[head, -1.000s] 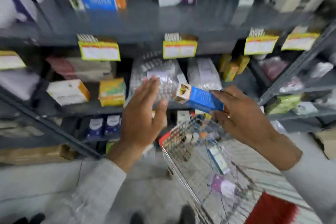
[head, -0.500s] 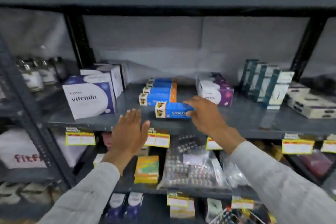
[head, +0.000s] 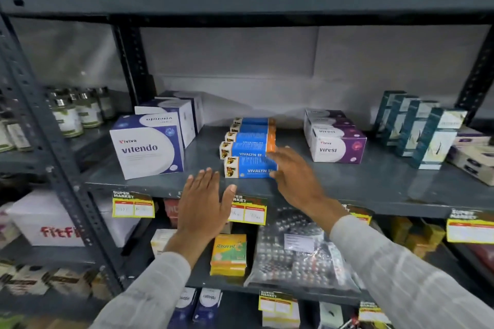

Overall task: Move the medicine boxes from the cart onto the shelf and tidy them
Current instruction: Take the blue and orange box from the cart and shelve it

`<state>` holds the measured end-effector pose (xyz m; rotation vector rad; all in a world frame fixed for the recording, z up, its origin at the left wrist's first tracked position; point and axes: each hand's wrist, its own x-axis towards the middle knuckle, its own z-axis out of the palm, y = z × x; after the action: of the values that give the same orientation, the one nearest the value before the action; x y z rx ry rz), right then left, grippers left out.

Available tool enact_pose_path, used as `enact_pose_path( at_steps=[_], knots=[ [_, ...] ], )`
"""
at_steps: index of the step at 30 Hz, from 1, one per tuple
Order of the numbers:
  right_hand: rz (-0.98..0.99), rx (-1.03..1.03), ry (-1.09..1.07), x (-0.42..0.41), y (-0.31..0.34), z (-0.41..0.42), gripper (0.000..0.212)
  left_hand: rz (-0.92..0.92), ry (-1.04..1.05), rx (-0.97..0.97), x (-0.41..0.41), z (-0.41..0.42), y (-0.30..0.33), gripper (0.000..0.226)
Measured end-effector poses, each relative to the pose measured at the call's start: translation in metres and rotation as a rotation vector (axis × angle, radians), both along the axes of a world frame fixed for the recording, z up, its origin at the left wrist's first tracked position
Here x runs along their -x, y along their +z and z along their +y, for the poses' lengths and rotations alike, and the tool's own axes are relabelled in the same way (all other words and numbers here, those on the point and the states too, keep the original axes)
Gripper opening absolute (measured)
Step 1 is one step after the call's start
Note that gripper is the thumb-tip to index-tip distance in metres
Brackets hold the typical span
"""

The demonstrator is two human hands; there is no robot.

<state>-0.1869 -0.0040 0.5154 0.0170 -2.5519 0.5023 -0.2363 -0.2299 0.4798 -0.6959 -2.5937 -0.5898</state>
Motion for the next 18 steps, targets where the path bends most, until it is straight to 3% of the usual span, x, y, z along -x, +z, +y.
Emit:
enact_pose_path(
  at_steps=[4,8,11,13,18],
  knots=[
    [0.358,0.1,0.006,-0.063,-0.017,0.008,0.03,0.089,-0.052,-0.467,-0.026,0.007,-0.007,0.05],
    [0.402,0.156,0.021,-0.138,-0.076,0.027,0.029,0.226,-0.26,-0.551,-0.081,0.04,-0.068,0.04],
    [0.285,0.157,0.001,-0.195,-0.137,0.054,0.033,0.013,-0.428,-0.472,-0.14,0.076,-0.136,0.04],
    [0.087,0.214,-0.069,-0.232,-0.18,0.077,0.037,-0.208,-0.486,-0.329,-0.182,0.098,-0.182,0.042],
    [-0.402,0.583,-0.383,-0.316,-0.287,0.134,0.046,-0.58,-0.615,0.1,-0.265,0.133,-0.281,0.051]
  ],
)
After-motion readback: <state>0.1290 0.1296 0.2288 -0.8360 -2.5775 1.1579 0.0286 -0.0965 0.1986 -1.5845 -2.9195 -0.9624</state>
